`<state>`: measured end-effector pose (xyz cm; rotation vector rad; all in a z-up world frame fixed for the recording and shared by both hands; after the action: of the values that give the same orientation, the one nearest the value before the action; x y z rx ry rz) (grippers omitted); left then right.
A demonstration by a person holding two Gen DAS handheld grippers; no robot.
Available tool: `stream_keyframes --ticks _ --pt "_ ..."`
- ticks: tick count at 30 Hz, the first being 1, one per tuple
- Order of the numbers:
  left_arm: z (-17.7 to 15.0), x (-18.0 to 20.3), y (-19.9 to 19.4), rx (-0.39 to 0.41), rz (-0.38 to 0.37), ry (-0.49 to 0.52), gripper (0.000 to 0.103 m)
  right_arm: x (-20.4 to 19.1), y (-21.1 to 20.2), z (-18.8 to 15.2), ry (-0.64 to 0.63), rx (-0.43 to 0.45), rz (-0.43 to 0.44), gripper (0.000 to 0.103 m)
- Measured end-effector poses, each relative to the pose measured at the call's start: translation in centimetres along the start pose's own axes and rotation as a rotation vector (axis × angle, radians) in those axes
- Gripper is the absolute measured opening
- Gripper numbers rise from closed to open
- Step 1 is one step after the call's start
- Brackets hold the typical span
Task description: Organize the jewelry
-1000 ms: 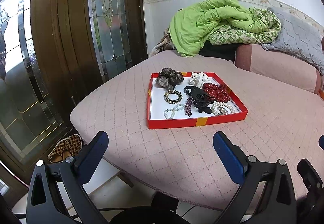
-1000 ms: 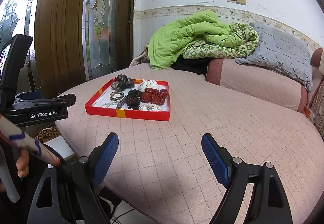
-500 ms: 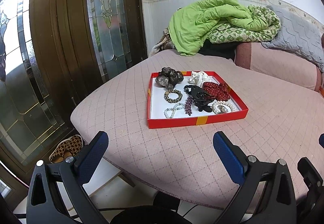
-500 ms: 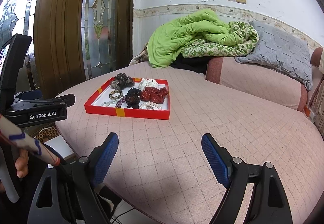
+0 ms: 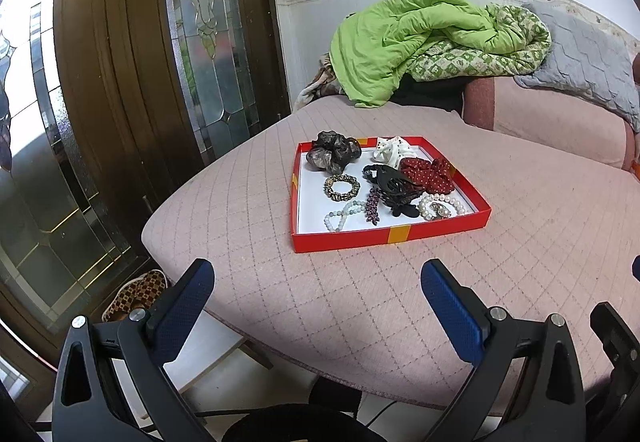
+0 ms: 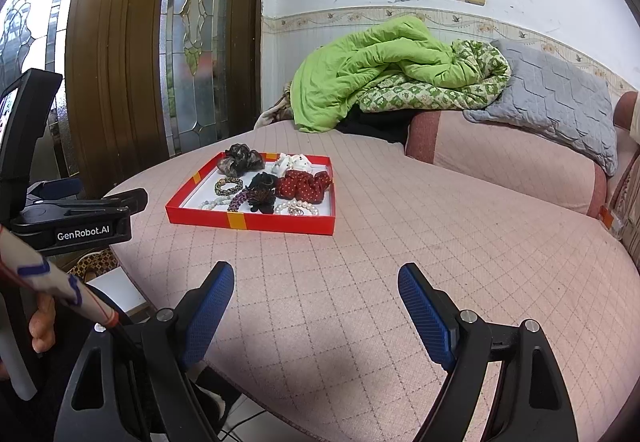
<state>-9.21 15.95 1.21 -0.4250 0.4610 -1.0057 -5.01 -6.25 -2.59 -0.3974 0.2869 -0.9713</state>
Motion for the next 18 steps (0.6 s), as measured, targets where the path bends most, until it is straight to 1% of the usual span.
stream_keyframes --ticks 18 --pt "0.49 0.02 0.39 -0.011 0.003 0.05 0.103 0.3 0.19 -0.23 0.003 -0.01 -0.004 0.088"
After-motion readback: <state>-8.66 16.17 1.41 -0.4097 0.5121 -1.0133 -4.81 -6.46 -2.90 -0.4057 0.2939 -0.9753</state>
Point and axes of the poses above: each gripper's, at about its wrist camera, not at the fingertips, and y roughly the way its jaws point, x to its right, z to its top, the point moved 2 cm from there along y, roughly the way its jaws point, and after that the axes turned 1 degree about y, right-handed, at the moved point
